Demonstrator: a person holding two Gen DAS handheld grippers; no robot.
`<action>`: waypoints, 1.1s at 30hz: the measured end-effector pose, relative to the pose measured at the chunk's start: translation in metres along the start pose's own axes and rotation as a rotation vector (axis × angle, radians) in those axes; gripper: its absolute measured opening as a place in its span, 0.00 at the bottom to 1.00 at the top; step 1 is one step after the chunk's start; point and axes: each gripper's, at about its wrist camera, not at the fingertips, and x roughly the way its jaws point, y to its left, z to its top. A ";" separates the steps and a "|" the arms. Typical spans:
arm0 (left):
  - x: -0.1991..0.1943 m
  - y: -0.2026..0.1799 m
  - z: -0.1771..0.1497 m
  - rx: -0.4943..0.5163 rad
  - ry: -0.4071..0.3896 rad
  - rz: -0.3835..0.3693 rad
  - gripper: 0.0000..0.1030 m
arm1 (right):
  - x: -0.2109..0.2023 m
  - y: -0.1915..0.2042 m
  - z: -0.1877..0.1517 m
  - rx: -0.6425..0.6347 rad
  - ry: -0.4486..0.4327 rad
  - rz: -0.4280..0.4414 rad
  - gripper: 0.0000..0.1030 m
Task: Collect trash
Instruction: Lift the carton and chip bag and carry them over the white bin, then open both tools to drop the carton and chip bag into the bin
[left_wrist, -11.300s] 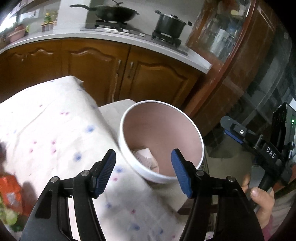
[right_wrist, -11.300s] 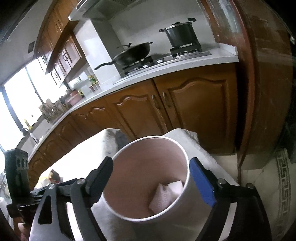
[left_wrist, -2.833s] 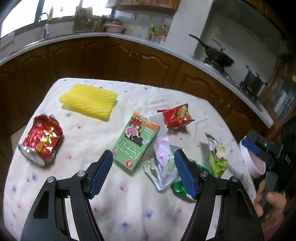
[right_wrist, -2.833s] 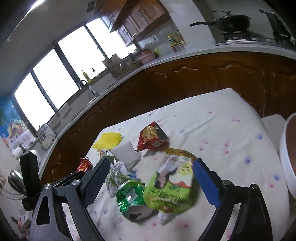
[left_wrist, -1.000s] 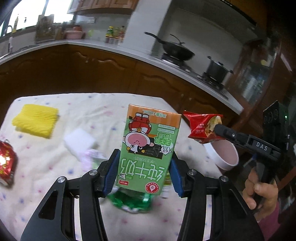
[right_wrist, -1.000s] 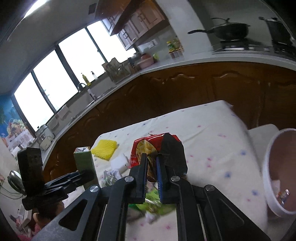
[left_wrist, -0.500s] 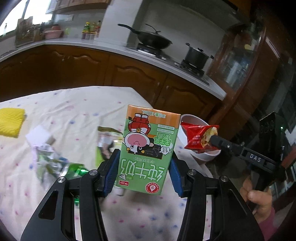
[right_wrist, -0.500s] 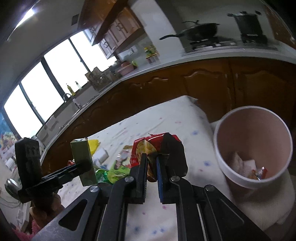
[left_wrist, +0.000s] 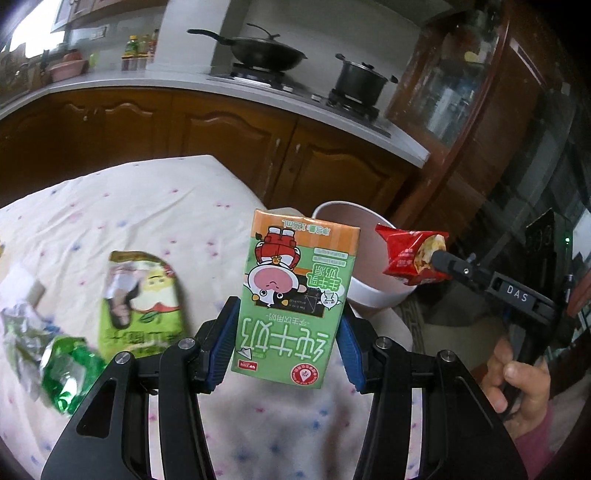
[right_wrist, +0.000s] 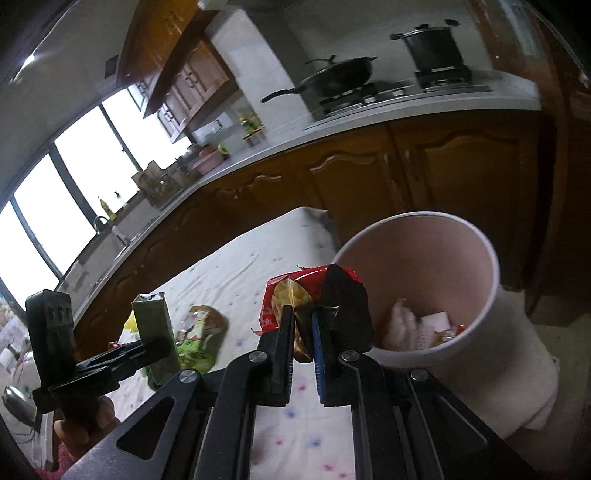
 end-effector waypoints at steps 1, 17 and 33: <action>0.003 -0.003 0.002 0.006 0.004 -0.004 0.48 | -0.002 -0.004 0.001 0.003 -0.003 -0.004 0.09; 0.060 -0.062 0.042 0.082 0.055 -0.071 0.47 | -0.011 -0.050 0.015 0.059 -0.033 -0.066 0.09; 0.164 -0.119 0.067 0.140 0.220 -0.081 0.48 | 0.022 -0.092 0.038 0.093 0.018 -0.088 0.09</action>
